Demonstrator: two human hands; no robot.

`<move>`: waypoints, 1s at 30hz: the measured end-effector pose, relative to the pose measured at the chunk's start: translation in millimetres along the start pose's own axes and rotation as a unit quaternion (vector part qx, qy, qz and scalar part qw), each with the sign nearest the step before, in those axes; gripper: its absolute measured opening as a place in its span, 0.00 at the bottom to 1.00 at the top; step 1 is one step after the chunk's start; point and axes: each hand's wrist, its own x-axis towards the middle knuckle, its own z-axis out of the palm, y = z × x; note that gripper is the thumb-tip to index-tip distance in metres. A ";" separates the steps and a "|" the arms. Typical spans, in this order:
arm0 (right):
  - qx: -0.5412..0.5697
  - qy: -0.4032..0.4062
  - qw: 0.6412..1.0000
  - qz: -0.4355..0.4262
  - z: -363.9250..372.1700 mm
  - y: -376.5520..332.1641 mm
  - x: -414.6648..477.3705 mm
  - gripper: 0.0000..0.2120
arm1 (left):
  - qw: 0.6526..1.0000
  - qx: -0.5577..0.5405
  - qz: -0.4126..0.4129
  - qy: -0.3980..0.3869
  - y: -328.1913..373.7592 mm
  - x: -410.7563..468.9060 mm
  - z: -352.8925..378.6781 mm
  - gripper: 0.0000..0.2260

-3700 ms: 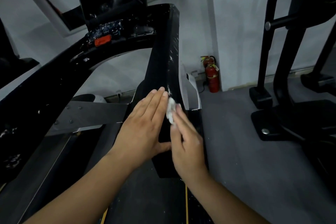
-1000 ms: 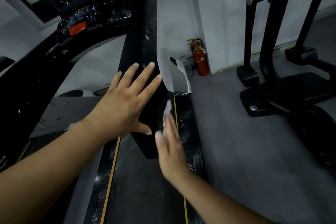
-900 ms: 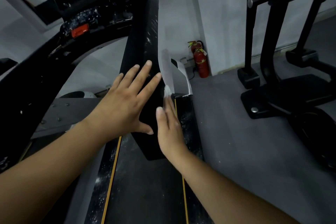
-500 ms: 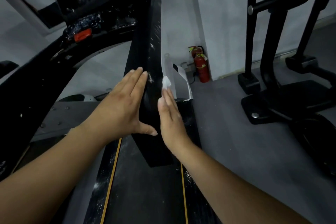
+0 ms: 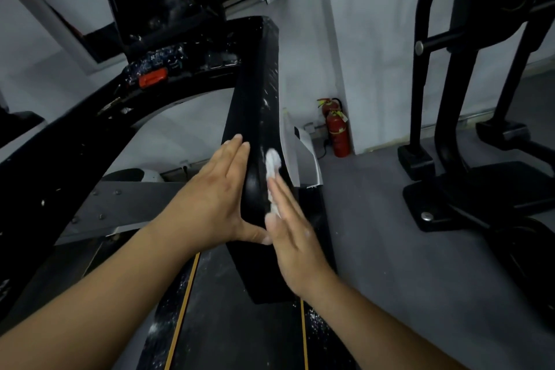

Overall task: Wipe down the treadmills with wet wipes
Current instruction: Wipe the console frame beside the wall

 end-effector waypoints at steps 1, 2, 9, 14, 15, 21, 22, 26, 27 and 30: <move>-0.011 0.006 1.000 0.014 -3.5 7.6 1.4 0.30 | 1.000 0.012 -0.003 -0.007 1.4 1.0 -0.9 0.69; -0.012 0.019 0.999 0.045 -5.8 10.4 12.8 0.30 | 1.000 0.024 -0.007 -0.015 2.5 2.2 -2.0 0.69; 0.014 0.010 1.000 -0.001 3.7 -22.6 26.5 0.32 | 0.997 0.001 -0.001 -0.072 -3.4 19.5 -20.5 0.67; -0.011 0.028 0.997 0.076 -12.6 -10.4 52.8 0.38 | 0.996 -0.041 -0.012 -0.082 -4.9 26.3 -21.6 0.68; -0.010 0.035 0.996 0.087 -14.2 -17.3 66.6 0.39 | 0.995 -0.046 -0.012 -0.084 -5.8 27.5 -21.6 0.68; 0.000 -0.035 0.999 -0.003 -20.1 -2.9 38.2 0.31 | 0.994 -0.039 0.010 -0.098 -11.5 31.7 -24.4 0.67; -0.014 -0.030 0.999 0.012 -25.0 4.8 47.0 0.33 | 0.994 -0.034 0.011 -0.102 -12.5 32.5 -25.1 0.67; -0.052 -0.010 0.998 0.042 -28.7 -9.5 109.8 0.38 | 0.992 -0.069 0.007 -0.105 -16.7 41.0 -28.6 0.66; -0.047 -0.020 0.999 0.017 -24.6 -14.7 112.9 0.37 | 0.991 -0.097 0.008 -0.097 -18.4 43.5 -28.8 0.65; -0.010 -0.064 0.997 -0.045 -27.5 -3.6 87.4 0.32 | 0.986 -0.144 0.006 -0.087 -23.7 50.4 -27.0 0.61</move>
